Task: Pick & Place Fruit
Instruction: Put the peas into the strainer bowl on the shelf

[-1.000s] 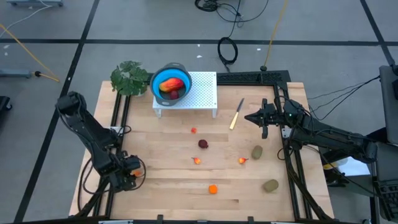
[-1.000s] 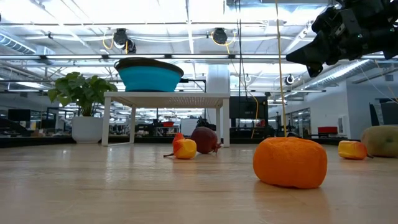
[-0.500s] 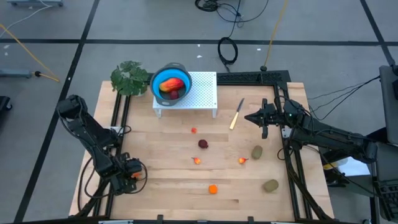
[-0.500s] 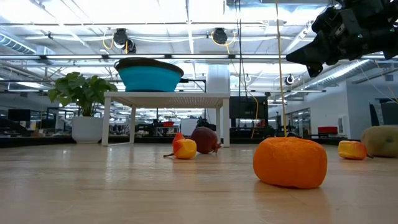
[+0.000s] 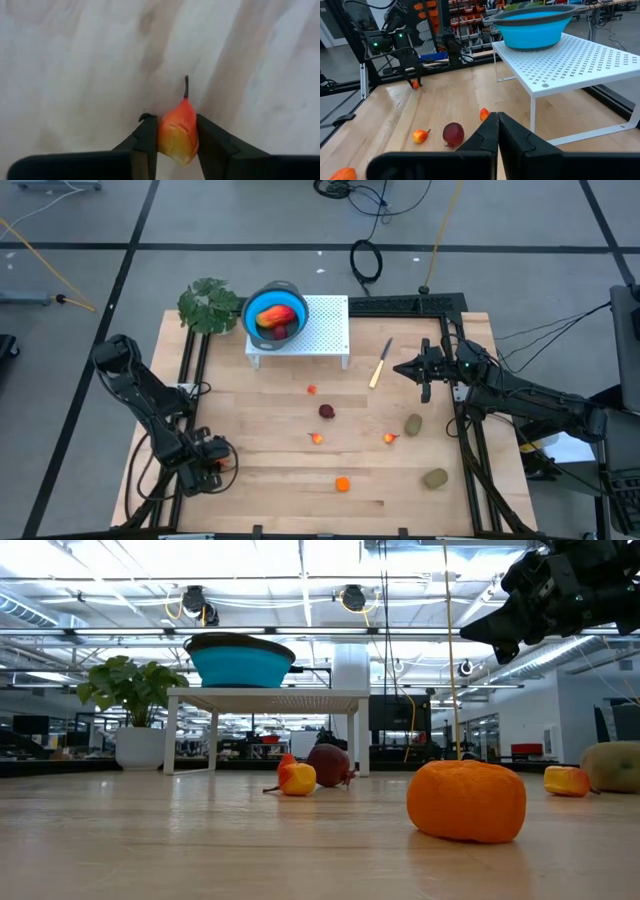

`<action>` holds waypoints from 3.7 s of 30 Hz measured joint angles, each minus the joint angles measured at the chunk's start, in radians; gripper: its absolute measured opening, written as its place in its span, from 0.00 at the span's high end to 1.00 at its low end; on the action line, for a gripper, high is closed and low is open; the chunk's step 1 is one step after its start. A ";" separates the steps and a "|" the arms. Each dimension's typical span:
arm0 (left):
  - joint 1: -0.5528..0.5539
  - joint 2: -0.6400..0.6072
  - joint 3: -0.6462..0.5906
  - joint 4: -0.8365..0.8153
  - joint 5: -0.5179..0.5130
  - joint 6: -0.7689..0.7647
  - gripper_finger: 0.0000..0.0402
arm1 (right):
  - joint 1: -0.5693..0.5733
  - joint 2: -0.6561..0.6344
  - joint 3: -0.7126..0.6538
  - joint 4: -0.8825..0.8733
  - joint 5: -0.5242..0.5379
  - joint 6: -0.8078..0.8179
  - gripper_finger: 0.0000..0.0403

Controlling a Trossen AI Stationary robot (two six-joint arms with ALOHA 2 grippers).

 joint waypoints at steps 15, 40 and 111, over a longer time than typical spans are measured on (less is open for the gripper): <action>0.085 -0.172 0.018 0.245 -0.390 -0.017 0.78 | 0.000 0.000 0.000 0.000 0.000 0.000 1.00; 0.332 -0.308 0.019 0.378 -0.524 -0.966 0.79 | 0.000 0.000 -0.001 0.000 0.000 -0.077 1.00; 1.426 -0.187 0.471 0.265 -0.137 1.492 0.71 | 0.000 0.000 -0.001 -0.002 -0.001 -0.079 1.00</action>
